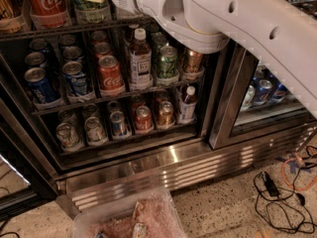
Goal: Pick green can from top shelf of fridge
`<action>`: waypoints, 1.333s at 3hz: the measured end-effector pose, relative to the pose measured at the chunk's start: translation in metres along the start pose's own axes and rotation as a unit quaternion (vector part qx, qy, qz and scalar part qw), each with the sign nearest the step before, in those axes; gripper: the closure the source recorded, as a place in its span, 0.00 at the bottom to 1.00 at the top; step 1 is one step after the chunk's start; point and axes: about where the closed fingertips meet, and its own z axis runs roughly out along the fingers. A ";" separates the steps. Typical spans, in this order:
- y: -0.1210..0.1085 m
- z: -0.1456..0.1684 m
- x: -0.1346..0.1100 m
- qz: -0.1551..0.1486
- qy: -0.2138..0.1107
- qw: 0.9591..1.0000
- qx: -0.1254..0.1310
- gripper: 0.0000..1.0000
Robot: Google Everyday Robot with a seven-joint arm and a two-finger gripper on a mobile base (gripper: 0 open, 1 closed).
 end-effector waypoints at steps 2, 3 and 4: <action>0.020 -0.028 -0.017 0.037 -0.048 0.998 -0.020 1.00; 0.033 -0.043 -0.019 0.063 -0.068 0.995 -0.036 1.00; 0.049 -0.058 -0.016 0.099 -0.080 0.990 -0.053 1.00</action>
Offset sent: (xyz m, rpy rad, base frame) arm -0.0604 -0.0205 0.0006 0.1510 0.0073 0.1209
